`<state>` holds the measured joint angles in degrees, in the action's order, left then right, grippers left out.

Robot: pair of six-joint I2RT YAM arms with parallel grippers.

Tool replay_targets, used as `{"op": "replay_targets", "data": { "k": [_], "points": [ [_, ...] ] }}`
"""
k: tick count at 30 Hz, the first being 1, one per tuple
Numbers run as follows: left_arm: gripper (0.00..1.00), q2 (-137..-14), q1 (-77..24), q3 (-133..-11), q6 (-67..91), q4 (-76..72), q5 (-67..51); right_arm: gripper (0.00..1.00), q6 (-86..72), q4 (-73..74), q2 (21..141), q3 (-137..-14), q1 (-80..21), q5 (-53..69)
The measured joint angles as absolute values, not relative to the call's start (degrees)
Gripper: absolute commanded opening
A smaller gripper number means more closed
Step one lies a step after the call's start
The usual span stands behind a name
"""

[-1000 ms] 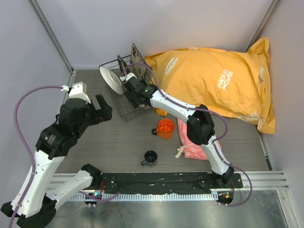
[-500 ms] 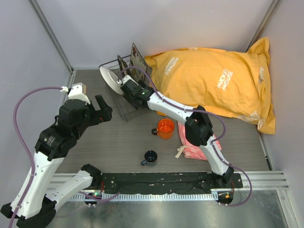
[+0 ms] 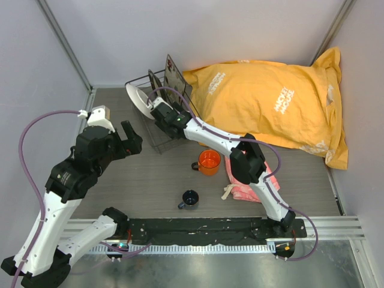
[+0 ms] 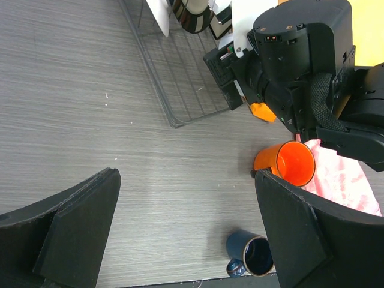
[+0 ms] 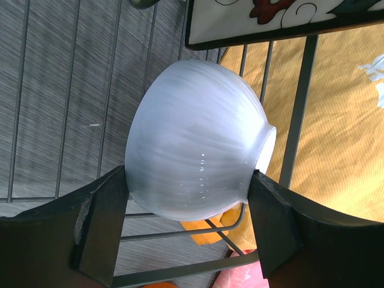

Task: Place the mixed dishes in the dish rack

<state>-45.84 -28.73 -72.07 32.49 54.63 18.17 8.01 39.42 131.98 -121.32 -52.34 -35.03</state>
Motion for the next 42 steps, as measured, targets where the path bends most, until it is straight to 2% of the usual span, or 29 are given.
{"op": "replay_targets", "data": {
  "k": [2,3,8,9,15,21,23,25,42],
  "points": [
    [1.0,-45.84,-28.73,-71.85,32.49,54.63,18.17,0.07,8.12,39.11,132.16,-121.38,-52.34,-35.16],
    [1.0,-45.78,-28.73,-71.81,32.49,54.63,18.17,0.15,8.19,38.98,132.27,-121.4,-52.34,-35.22],
    [1.0,-45.58,-28.73,-71.55,32.49,54.61,18.2,0.36,8.27,38.33,132.62,-121.45,-52.34,-35.38],
    [1.0,-45.56,-28.73,-71.5,32.49,54.63,18.17,0.44,8.29,38.3,132.7,-121.54,-52.34,-35.38],
    [1.0,-45.25,-28.73,-71.31,32.51,54.63,17.96,0.6,8.32,38.3,132.77,-121.62,-52.34,-35.29],
    [1.0,-44.69,-28.73,-70.87,32.51,54.65,17.96,0.7,8.36,38.28,132.79,-121.62,-52.34,-35.16],
    [1.0,-44.47,-28.73,-70.74,32.51,54.68,17.98,0.84,8.43,38.22,132.79,-121.62,-52.34,-34.87],
    [1.0,-44.31,-28.73,-70.57,32.51,54.65,17.96,0.88,8.49,38.06,132.81,-121.64,-52.31,-34.39],
    [1.0,-43.94,-28.73,-69.49,32.49,54.68,17.96,0.91,9.17,40.18,135.66,-122.37,-52.53,-32.27]
  ]
}}
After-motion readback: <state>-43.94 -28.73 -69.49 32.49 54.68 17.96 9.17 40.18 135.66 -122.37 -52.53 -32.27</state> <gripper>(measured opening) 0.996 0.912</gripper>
